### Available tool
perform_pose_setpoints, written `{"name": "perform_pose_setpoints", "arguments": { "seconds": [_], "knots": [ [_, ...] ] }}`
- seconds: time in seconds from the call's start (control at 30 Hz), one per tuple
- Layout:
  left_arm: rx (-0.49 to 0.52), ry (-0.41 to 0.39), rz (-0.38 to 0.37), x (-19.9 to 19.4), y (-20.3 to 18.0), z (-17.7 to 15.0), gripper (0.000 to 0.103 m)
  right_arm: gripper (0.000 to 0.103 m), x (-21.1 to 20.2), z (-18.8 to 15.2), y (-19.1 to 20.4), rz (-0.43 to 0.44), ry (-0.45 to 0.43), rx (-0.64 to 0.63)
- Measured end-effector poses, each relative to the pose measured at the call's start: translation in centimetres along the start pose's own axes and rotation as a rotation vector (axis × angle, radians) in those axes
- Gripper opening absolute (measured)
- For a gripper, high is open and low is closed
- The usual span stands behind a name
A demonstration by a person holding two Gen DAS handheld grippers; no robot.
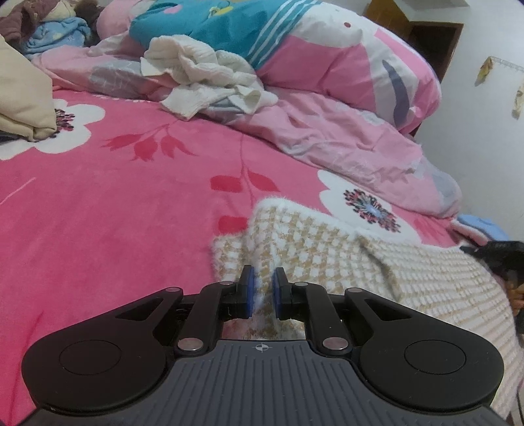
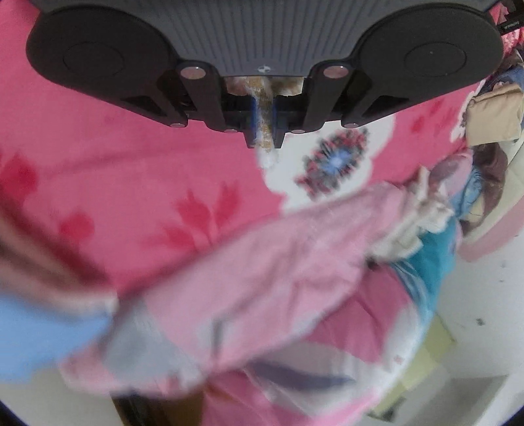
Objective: Fold clothes
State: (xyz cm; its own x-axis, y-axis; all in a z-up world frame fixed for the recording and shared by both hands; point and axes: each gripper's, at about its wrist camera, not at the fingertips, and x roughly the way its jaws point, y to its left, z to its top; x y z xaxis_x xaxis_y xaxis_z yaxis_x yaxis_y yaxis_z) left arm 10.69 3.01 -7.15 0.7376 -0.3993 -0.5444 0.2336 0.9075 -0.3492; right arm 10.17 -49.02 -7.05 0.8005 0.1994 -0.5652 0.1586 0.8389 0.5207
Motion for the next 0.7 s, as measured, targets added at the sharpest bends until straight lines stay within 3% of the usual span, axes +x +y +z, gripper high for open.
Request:
{"name": "perform_pose_setpoints", "arguments": {
  "seconds": [0.07, 0.17, 0.37, 0.57, 0.7],
  "knots": [
    [-0.006, 0.019, 0.006, 0.0, 0.0, 0.2, 0.015, 0.014, 0.0, 0.0, -0.6, 0.007, -0.003, 0.06],
    [-0.045, 0.032, 0.011, -0.6, 0.3, 0.7, 0.019, 0.033, -2.8, 0.0, -0.6, -0.005, -0.044, 0.133],
    [-0.025, -0.06, -0.012, -4.1, -1.1, 0.8, 0.022, 0.034, -13.4, -0.4, 1.2, -0.022, -0.207, 0.09],
    [0.073, -0.082, -0.138, -6.4, -4.9, 0.8, 0.028, 0.034, -30.1, -1.7, 4.4, -0.116, -0.514, -0.075],
    [0.14, -0.034, -0.258, -6.6, -7.8, -0.1, 0.035, 0.034, -37.0, -3.6, 8.3, -0.293, -0.536, -0.315]
  ]
}}
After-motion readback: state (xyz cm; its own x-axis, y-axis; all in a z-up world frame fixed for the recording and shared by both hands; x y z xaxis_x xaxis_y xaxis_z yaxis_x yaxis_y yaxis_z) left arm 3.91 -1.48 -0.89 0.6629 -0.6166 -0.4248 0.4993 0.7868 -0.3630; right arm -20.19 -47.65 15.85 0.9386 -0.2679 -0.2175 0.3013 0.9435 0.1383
